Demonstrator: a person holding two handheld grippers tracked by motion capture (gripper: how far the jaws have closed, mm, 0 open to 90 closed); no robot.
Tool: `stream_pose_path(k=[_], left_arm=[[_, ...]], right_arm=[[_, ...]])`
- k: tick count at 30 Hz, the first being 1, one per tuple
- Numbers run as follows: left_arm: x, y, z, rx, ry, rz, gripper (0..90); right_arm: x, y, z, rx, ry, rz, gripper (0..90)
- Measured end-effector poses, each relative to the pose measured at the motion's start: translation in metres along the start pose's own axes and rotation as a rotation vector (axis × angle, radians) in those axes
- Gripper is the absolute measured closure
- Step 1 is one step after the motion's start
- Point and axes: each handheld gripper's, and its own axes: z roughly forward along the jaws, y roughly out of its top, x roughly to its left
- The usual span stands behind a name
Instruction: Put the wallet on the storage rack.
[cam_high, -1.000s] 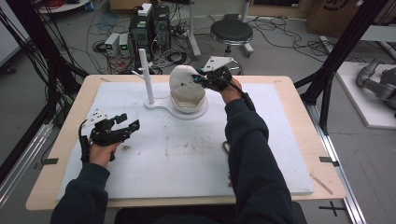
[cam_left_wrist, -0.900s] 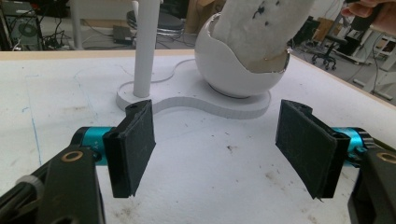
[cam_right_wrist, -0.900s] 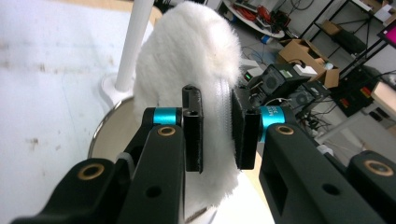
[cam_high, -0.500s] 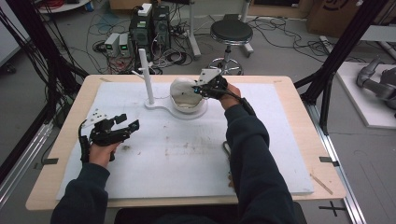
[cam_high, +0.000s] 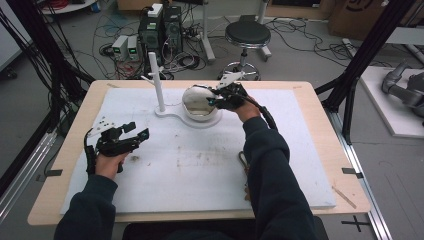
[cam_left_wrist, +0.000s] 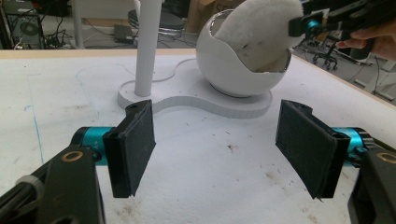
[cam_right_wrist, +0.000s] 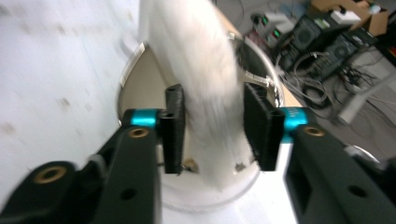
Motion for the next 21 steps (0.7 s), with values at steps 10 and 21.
stream_pose_path(k=[10, 21], left_arm=[[0.000, 0.000, 0.000, 0.000, 0.000, 0.001, 28.1], [-0.001, 0.001, -0.001, -0.026, -0.002, 0.019, 23.2]], right_arm=[[-0.006, -0.007, -0.037, -0.120, 0.031, 0.236, 42.6], [0.013, -0.085, -0.106, -0.045, -0.118, 0.322, 28.0]])
